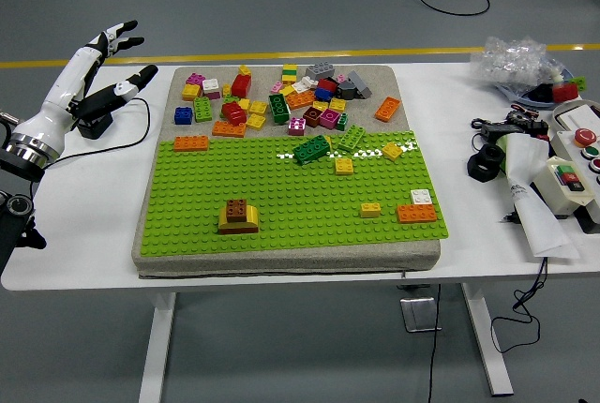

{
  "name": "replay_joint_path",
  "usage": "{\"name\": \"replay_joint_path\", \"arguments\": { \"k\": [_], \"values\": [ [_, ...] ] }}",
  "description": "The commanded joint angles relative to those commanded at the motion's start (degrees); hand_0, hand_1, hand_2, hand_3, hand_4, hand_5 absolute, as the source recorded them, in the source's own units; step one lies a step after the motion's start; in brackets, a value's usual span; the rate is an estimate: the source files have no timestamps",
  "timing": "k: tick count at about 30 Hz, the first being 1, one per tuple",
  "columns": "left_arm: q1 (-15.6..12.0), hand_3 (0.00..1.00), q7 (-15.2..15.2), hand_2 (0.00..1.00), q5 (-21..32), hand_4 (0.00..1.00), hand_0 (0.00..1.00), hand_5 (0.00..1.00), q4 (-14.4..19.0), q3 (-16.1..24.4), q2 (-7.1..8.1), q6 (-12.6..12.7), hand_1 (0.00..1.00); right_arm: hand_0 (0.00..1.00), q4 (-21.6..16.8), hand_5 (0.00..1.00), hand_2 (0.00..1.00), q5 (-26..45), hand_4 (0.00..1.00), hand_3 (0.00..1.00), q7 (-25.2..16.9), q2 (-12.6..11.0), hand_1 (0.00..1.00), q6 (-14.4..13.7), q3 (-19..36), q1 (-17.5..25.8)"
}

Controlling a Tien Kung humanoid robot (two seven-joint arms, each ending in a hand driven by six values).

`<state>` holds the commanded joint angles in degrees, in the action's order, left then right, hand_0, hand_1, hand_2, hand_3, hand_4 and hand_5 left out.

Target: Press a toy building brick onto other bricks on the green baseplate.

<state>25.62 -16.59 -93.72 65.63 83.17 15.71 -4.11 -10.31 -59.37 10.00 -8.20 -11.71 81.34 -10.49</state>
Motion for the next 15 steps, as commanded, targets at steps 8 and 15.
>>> {"name": "replay_joint_path", "arguments": {
  "k": [8,15],
  "values": [
    [0.0,0.939,0.1,0.867,0.0,0.818,0.998,0.718,0.0,0.2,-0.06,0.0,0.909,0.802,0.0,0.664,0.752,-0.1,0.998,0.737,0.1,0.0,0.729,0.0,-0.1,-0.1],
    [0.2,0.938,0.0,0.866,0.2,0.817,0.998,0.719,-0.2,0.4,-0.18,-0.1,0.908,0.801,0.0,0.664,0.752,0.1,0.998,0.736,0.1,-0.1,0.729,-0.1,0.1,-0.2]
  ]
}}
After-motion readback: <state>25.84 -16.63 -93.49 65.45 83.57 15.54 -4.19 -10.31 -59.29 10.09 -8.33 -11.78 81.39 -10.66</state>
